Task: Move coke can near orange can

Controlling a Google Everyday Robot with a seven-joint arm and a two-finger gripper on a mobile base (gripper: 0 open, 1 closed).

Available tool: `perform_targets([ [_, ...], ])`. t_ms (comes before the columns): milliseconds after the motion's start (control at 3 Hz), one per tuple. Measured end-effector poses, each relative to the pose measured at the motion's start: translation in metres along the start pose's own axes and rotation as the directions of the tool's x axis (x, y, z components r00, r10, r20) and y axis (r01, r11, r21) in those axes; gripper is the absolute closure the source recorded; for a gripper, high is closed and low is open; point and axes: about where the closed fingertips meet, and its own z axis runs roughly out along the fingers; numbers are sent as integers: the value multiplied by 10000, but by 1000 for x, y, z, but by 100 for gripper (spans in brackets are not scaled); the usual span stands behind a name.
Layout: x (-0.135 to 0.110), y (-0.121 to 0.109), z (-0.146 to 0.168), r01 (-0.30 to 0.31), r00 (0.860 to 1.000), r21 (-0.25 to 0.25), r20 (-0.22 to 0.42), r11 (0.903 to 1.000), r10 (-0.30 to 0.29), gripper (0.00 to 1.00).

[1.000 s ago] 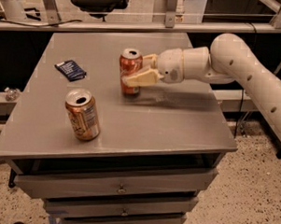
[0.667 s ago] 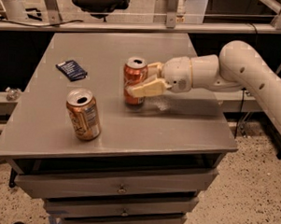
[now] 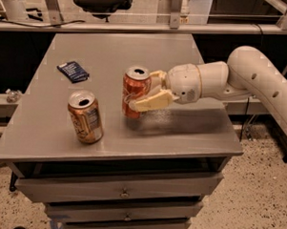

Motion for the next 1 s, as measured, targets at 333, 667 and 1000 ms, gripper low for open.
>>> perform_targets([
  [333,0,20,16,146,9998,-421,-122,9990,-151,100],
  [667,6,35,36,268,9986,-610,-433,9978,-295,100],
  [1000,11,37,53,251,9971,-450,-703,9987,-282,100],
])
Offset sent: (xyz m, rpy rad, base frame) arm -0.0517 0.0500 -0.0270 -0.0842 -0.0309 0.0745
